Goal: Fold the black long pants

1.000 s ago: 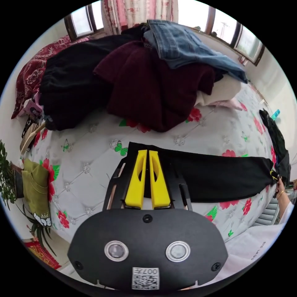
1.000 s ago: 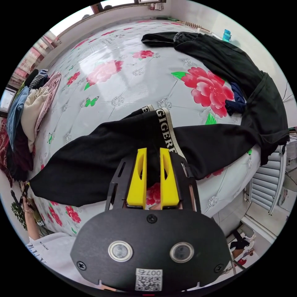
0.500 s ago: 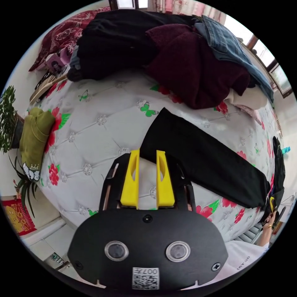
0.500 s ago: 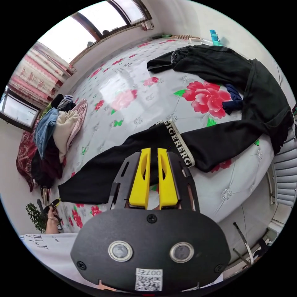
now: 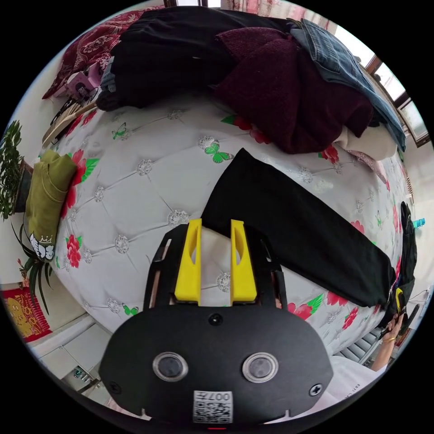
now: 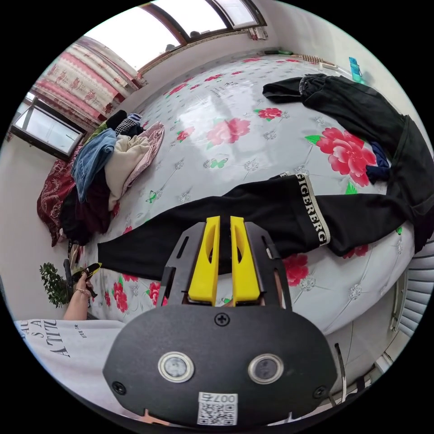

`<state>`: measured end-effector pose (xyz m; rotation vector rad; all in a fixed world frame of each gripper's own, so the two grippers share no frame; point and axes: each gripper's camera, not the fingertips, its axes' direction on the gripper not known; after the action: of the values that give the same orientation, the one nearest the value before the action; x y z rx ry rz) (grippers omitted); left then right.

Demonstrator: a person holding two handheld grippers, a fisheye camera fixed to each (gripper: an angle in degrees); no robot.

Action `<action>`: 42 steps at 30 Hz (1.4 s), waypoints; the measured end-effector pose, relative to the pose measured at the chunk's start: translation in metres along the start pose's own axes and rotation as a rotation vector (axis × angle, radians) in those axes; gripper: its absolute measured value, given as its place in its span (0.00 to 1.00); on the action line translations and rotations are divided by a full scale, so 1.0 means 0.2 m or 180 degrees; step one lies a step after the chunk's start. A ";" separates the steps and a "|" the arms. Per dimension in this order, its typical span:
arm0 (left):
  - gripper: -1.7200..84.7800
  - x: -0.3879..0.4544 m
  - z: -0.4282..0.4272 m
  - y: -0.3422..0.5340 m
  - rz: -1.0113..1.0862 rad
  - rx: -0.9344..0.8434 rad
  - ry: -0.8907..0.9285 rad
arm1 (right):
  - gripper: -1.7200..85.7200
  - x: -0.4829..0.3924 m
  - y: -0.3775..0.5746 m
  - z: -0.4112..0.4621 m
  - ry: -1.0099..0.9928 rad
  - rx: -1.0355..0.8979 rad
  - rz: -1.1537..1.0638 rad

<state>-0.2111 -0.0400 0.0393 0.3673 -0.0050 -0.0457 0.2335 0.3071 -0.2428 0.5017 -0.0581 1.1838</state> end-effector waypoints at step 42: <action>0.02 -0.24 -0.03 0.11 -0.0427 0.0297 0.0498 | 0.03 0.23 0.14 -0.14 -0.0225 -0.0047 -0.0120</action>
<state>-0.2581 -0.0151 0.0424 0.4634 0.1728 -0.1495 0.2199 0.3670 -0.2429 0.5297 -0.1175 1.1281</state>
